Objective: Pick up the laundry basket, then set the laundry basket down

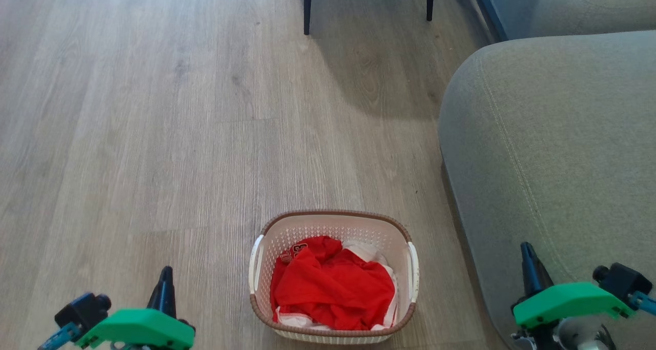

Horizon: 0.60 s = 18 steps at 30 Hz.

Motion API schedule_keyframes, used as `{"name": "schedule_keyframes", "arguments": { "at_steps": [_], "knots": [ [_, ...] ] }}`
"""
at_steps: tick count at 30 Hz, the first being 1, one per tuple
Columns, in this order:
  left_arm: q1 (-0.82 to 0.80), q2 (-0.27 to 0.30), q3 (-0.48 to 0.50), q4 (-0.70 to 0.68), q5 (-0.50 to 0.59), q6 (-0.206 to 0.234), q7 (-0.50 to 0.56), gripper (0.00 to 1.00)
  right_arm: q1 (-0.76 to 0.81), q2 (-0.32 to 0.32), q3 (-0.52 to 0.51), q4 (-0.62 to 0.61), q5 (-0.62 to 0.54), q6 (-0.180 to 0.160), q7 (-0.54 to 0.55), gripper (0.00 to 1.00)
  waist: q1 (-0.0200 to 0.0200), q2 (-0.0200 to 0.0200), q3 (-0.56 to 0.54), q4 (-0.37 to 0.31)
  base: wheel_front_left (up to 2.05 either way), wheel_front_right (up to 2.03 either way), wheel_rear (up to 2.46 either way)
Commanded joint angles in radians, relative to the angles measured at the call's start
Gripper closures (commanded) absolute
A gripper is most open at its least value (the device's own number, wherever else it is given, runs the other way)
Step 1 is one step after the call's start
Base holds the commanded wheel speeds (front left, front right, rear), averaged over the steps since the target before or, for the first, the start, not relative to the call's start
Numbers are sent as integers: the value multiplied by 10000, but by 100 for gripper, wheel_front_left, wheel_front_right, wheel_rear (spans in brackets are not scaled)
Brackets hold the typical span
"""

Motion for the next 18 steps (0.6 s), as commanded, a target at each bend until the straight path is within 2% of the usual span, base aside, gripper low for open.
{"name": "schedule_keyframes", "arguments": {
  "at_steps": [1, 18],
  "knots": [
    [-538, 0, 298, -267, -286, -119, 77, 100, -517, -220, -11, -278, 308, -10, 61, 100, 0, -1, 4, 2, 0, 0, 0],
    [-925, -57, 704, -198, -2139, -463, 561, 100, -749, -253, -229, -206, 2252, -14, 516, 100, 0, -1, 55, 18, 0, 0, 0]
  ]
}}
